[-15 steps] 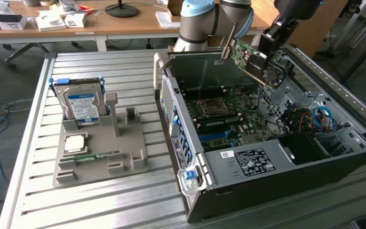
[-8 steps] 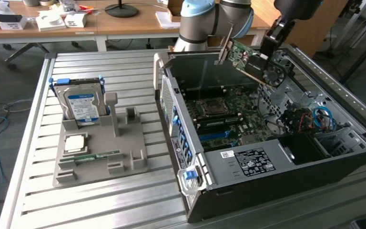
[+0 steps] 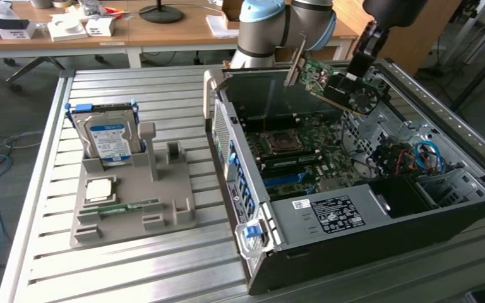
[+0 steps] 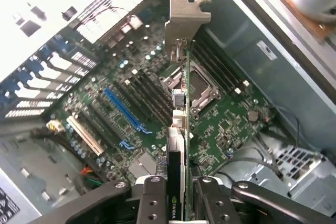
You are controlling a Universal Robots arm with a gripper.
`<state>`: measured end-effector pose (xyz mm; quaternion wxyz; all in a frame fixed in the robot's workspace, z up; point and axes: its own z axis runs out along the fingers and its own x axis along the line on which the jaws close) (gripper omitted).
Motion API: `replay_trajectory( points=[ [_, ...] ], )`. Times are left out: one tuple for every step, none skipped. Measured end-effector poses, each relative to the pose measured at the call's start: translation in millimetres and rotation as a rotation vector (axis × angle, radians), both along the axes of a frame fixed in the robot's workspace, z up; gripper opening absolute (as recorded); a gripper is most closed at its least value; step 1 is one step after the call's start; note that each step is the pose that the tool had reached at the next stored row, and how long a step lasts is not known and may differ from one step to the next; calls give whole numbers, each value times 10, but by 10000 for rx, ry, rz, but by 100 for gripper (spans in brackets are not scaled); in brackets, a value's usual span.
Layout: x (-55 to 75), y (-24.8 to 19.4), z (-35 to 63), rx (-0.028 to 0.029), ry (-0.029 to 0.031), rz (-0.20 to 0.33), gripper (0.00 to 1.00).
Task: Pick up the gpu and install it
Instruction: 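Insert the gpu into the slot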
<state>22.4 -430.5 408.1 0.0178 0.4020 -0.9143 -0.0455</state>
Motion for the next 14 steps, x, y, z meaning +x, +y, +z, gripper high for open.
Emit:
replay_trajectory(
  points=[
    [0,0,-2,0,0,180,26],
    [0,0,-3,0,0,360,26],
    [0,0,-5,-1,0,556,26],
    [0,0,-6,-1,0,736,26],
    [0,0,-8,-1,0,915,26],
    [0,0,-9,0,-1,1096,26],
    [0,0,-10,-1,0,1276,26],
    [0,0,-12,-1,0,1455,26],
    [0,0,-13,-1,0,1646,26],
    [0,0,-14,-1,0,1826,26],
    [0,0,-16,0,0,2006,26],
    [0,0,-17,-1,0,2185,26],
    [0,0,-18,-1,0,2366,26],
    [0,0,-19,-1,-1,2545,26]
  ],
)
